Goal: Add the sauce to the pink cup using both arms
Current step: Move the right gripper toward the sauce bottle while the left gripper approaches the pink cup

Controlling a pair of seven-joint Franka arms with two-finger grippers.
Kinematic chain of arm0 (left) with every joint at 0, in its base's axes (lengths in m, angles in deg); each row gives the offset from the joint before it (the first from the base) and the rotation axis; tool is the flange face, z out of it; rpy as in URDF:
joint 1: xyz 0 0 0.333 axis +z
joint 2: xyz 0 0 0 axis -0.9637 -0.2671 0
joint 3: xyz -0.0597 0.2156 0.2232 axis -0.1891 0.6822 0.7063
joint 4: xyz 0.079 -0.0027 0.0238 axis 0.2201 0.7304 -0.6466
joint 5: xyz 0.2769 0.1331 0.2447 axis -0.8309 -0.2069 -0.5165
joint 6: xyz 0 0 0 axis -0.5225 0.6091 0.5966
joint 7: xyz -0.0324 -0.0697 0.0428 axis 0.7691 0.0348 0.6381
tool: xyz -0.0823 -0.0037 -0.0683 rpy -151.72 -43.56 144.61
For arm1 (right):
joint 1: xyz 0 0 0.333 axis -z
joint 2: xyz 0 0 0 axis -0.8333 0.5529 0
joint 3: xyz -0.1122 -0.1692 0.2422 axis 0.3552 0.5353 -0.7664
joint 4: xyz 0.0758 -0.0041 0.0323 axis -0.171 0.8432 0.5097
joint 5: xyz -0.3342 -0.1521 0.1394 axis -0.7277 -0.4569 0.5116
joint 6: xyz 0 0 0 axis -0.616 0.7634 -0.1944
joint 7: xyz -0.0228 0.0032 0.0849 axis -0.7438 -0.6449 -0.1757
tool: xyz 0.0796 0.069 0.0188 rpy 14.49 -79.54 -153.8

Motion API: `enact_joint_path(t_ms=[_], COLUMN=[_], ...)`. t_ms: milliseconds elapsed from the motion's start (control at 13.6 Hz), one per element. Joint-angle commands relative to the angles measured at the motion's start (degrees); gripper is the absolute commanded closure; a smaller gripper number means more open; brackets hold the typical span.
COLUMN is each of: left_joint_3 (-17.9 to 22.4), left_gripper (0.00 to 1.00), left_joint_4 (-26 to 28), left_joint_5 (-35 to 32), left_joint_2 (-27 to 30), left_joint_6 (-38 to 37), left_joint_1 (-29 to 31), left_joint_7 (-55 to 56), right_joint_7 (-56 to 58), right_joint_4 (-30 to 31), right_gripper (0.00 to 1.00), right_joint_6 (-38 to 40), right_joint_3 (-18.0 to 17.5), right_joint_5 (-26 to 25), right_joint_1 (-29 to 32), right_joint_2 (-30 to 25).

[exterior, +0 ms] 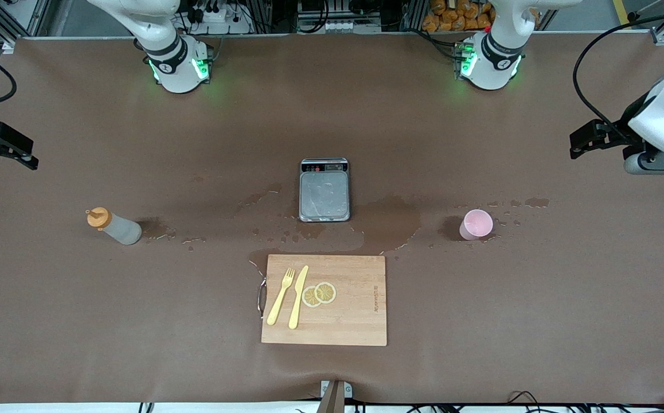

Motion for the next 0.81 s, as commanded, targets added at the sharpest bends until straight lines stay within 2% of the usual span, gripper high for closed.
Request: enact_joint_path(t_ms=[0, 295, 590, 664, 738], left_joint_3=[-0.31, -0.67, -0.40, -0.40, -0.40], left_gripper=[0.00, 0.00, 0.00, 0.00, 0.00], left_joint_4=[-0.26, 0.18, -0.09, -0.09, 0.00], left_joint_5=[-1.38, -1.03, 3.10, 3.18, 3.27], left_joint_2=[0.39, 0.04, -0.05, -0.05, -0.05], left_joint_6=[0.42, -0.28, -0.28, -0.28, -0.28], left_joint_1=[-0.26, -0.27, -0.27, -0.18, -0.09], left_joint_7=[1.49, 2.27, 3.60, 3.51, 3.34], right_joint_7=[0.06, -0.02, 0.15, 0.33, 0.15], right_joint_4=[-0.97, -1.06, -0.97, -0.62, -0.62], right_gripper=[0.00, 0.00, 0.00, 0.00, 0.00], right_joint_6=[1.23, 1.50, 1.50, 1.41, 1.15], right_joint_3=[-0.78, -1.05, -0.96, -0.87, -0.78], right_joint_5=[0.21, -0.22, 0.04, -0.04, -0.74], right_joint_1=[0.74, -0.49, 0.38, 0.56, 0.56], right_joint_2=[0.42, 0.42, 1.38, 2.35, 6.53])
